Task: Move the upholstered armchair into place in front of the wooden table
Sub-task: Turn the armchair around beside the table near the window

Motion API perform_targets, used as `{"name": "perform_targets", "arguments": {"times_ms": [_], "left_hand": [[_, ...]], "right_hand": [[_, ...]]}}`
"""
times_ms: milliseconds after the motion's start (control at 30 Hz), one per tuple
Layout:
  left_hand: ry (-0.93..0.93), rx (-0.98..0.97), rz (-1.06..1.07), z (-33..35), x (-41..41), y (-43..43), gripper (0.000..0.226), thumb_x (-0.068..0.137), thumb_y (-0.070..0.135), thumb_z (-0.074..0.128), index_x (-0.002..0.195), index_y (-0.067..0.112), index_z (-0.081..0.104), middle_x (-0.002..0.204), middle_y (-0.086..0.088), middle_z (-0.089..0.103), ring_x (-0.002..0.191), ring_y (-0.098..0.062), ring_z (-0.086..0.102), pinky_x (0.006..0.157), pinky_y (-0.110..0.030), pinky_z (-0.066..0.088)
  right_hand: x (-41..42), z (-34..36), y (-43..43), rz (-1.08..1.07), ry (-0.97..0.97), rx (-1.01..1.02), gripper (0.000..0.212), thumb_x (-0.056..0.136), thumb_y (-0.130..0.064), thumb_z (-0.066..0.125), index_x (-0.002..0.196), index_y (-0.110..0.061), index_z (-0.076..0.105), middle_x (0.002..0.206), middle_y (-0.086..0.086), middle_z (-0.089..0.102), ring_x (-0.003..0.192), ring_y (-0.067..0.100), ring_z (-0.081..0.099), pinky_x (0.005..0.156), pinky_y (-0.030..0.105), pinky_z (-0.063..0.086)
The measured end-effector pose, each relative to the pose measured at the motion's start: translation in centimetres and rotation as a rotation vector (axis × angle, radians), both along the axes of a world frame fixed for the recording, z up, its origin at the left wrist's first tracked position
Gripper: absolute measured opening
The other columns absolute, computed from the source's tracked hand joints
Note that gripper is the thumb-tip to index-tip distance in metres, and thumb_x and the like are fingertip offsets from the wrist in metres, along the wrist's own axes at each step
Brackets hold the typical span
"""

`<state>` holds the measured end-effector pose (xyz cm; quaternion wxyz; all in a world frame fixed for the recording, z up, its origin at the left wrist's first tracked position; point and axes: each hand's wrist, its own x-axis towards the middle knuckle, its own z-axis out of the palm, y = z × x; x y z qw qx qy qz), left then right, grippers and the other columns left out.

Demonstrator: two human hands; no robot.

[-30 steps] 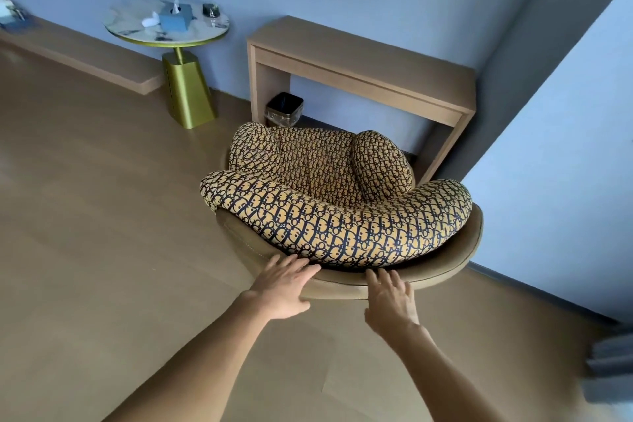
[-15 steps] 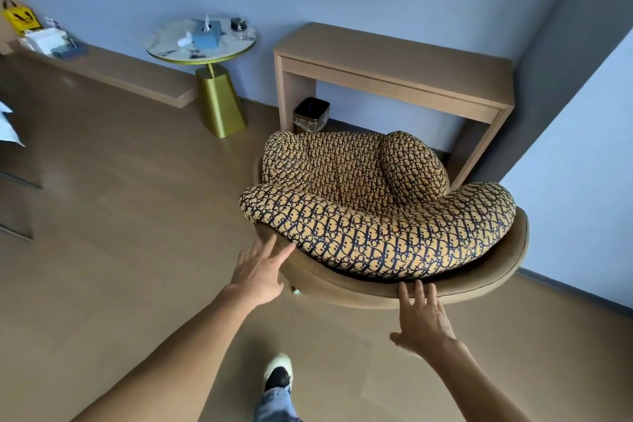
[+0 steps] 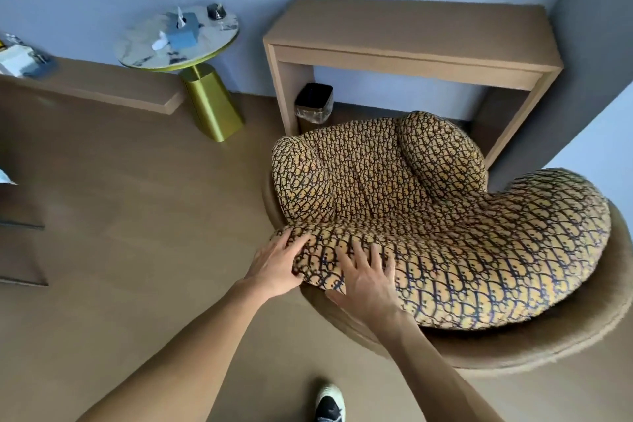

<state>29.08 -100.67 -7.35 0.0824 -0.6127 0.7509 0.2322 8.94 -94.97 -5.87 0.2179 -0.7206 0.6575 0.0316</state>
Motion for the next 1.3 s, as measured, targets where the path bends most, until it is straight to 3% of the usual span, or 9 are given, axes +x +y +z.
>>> {"name": "perform_targets", "arguments": {"times_ms": [167,367,667,800,900,1000,1100,1233,1300], "left_hand": [[0.075,0.136,0.025,-1.2,4.2,-3.1,0.102,0.079,0.02,0.077,0.157,0.042,0.016,0.163,0.002,0.032,0.142,-0.027,0.041,0.117,-0.047,0.035],[0.007,0.218,-0.107,-1.9,7.5,-8.6,0.101,0.081,0.013,0.078,0.16,0.034,0.019,0.166,-0.002,0.028,0.148,-0.027,0.034,0.121,-0.046,0.032],[-0.177,0.181,-0.292,-7.0,14.9,-23.1,0.087,0.083,0.012,0.067,0.157,0.032,0.025,0.153,-0.001,0.041,0.139,-0.027,0.042,0.113,-0.045,0.036],[-0.21,0.181,-0.424,-11.9,16.5,-30.7,0.086,0.085,0.011,0.068,0.156,0.033,0.026,0.156,-0.001,0.039,0.14,-0.028,0.039,0.117,-0.047,0.029],[-0.218,0.182,-0.572,-15.7,17.2,-35.2,0.091,0.085,0.007,0.072,0.158,0.032,0.023,0.167,-0.002,0.024,0.15,-0.029,0.027,0.124,-0.05,0.016],[-0.222,0.164,-0.71,-19.2,17.4,-39.2,0.094,0.086,0.004,0.071,0.159,0.032,0.019,0.17,-0.001,0.015,0.155,-0.031,0.016,0.125,-0.052,0.009],[-0.215,0.141,-0.849,-22.0,17.5,-41.8,0.091,0.088,0.004,0.068,0.159,0.035,0.02,0.169,-0.002,0.02,0.155,-0.031,0.015,0.127,-0.052,0.008],[-0.199,0.086,-1.04,-25.6,18.9,-44.3,0.086,0.089,0.012,0.069,0.157,0.036,0.023,0.165,-0.007,0.03,0.152,-0.035,0.024,0.127,-0.052,0.008],[-0.176,0.043,-1.1,-27.2,19.4,-45.3,0.088,0.086,0.021,0.074,0.156,0.034,0.024,0.16,-0.009,0.037,0.149,-0.038,0.03,0.126,-0.052,0.007]], "right_hand": [[4.6,-1.8,-3.7,0.03,0.069,0.052,0.102,0.084,-0.074,0.051,0.158,-0.028,-0.004,0.169,0.015,-0.002,0.154,0.041,-0.01,0.118,0.073,-0.003],[8.7,-2.9,-8.1,0.05,0.089,0.116,0.099,0.085,-0.075,0.044,0.159,-0.023,0.003,0.169,0.013,0.005,0.155,0.036,-0.001,0.118,0.07,-0.006],[17.0,-8.7,-17.0,-0.013,0.083,0.247,0.072,0.09,-0.051,0.058,0.147,-0.017,0.032,0.144,0.006,0.05,0.139,0.029,0.039,0.118,0.056,0.022],[20.7,-13.1,-21.7,-0.228,-0.023,0.368,0.056,0.092,-0.04,0.058,0.139,-0.016,0.039,0.141,0.007,0.052,0.133,0.028,0.047,0.111,0.044,0.037],[23.3,-16.6,-25.1,-0.389,-0.119,0.458,0.06,0.094,-0.035,0.059,0.144,-0.011,0.034,0.147,0.011,0.046,0.136,0.03,0.045,0.108,0.042,0.043],[25.2,-20.1,-28.4,-0.549,-0.16,0.473,0.076,0.096,-0.034,0.06,0.155,-0.008,0.019,0.158,0.015,0.032,0.142,0.034,0.037,0.116,0.043,0.038],[26.7,-22.8,-31.3,-0.681,-0.136,0.483,0.081,0.097,-0.035,0.058,0.156,-0.004,0.011,0.153,0.021,0.034,0.143,0.036,0.034,0.119,0.043,0.033],[29.4,-25.1,-33.4,-0.859,-0.059,0.418,0.049,0.092,-0.015,0.051,0.138,-0.007,0.038,0.135,0.015,0.05,0.125,0.032,0.048,0.108,0.042,0.042],[30.6,-26.5,-33.1,-0.892,-0.035,0.358,0.047,0.089,-0.009,0.049,0.135,-0.01,0.042,0.131,0.01,0.051,0.122,0.031,0.049,0.11,0.043,0.039]]}}
